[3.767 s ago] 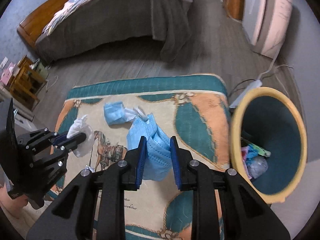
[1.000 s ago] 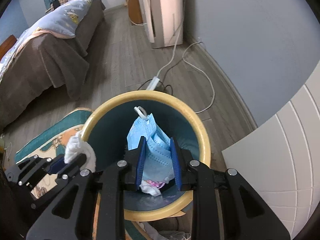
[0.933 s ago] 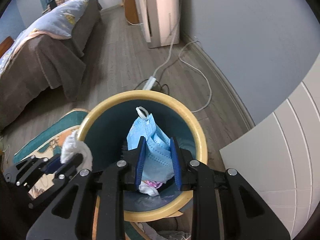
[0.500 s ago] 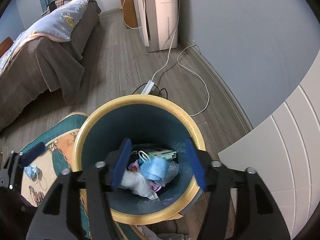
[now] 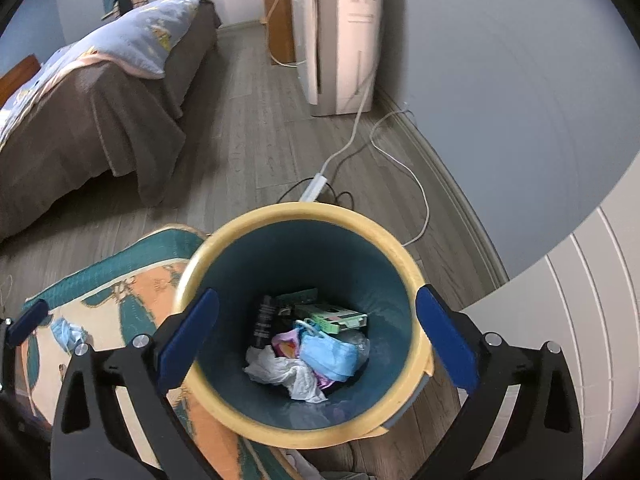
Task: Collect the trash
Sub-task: 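Move both tools back over the cushion toward the silver blister pack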
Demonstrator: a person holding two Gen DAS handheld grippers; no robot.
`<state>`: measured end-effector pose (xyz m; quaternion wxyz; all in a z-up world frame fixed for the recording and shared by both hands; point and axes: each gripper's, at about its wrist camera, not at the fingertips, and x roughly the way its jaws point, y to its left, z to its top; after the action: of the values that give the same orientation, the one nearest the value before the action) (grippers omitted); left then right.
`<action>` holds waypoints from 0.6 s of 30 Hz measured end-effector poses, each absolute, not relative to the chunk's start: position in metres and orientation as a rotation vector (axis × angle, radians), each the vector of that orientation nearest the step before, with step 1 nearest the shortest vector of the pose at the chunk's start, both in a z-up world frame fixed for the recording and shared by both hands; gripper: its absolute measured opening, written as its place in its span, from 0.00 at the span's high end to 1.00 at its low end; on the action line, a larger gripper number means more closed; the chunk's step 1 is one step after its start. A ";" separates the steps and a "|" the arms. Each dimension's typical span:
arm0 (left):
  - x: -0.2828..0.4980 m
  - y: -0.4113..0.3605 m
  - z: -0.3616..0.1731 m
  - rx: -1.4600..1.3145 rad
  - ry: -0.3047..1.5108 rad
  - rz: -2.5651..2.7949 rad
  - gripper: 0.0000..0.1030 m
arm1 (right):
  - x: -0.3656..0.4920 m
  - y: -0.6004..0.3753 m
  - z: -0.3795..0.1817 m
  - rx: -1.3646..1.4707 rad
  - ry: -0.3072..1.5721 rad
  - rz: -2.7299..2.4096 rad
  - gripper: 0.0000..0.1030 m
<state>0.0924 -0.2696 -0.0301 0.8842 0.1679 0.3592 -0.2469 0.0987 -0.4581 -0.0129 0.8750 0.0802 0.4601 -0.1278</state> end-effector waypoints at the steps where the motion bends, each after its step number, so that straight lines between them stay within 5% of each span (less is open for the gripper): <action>1: 0.091 -0.261 -0.028 0.347 0.746 -0.501 0.05 | 0.099 -0.451 -0.011 0.162 0.959 -0.255 0.06; 18: 0.062 -0.110 -0.048 0.291 0.883 -0.248 0.05 | 0.112 -0.338 -0.002 0.007 0.981 -0.038 0.06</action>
<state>0.0617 -0.1100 -0.0478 0.8865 0.1401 0.4245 -0.1193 0.1123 -0.3385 -0.0020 0.8818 0.0033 0.4712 -0.0181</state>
